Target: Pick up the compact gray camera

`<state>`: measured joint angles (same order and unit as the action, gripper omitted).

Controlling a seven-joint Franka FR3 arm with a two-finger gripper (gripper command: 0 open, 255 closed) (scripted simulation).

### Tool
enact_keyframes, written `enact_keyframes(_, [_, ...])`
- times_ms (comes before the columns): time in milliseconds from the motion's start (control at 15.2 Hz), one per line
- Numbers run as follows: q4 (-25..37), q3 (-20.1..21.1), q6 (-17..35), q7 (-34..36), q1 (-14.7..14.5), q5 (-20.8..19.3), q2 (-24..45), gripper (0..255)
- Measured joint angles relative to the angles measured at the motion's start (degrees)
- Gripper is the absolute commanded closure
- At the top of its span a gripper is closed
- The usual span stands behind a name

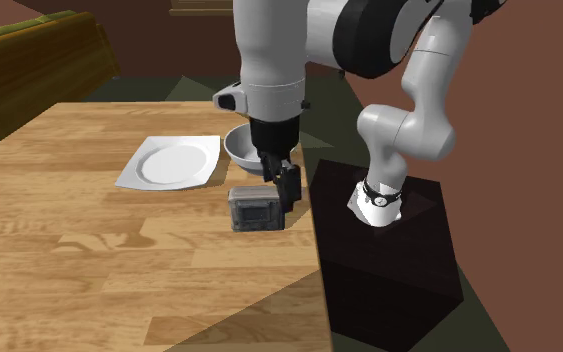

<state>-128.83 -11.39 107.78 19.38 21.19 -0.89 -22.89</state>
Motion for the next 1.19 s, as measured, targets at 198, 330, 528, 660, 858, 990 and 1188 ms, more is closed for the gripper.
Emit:
enact_keyframes(198, [0.48, -1.84, 2.02, 2.15, 1.89, 0.54, 1.91, 0])
enact_keyframes(330, [-0.89, -2.13, 3.47, 2.45, 2.22, 0.56, 1.91, 0])
enact_keyframes(528, [-2.90, -2.27, 5.91, 2.47, 2.28, 0.63, 2.33, 0])
enact_keyframes(660, [-3.98, -2.42, 7.41, 2.28, 2.30, 0.70, 2.77, 0])
enact_keyframes(858, [-4.31, -2.42, 7.95, 2.31, 2.27, 0.74, 2.90, 255])
enact_keyframes(990, [-4.33, -2.41, 7.98, 2.35, 2.27, 0.74, 2.85, 255])
enact_keyframes(1188, [-4.33, -2.41, 8.00, 2.34, 2.27, 0.75, 2.85, 255])
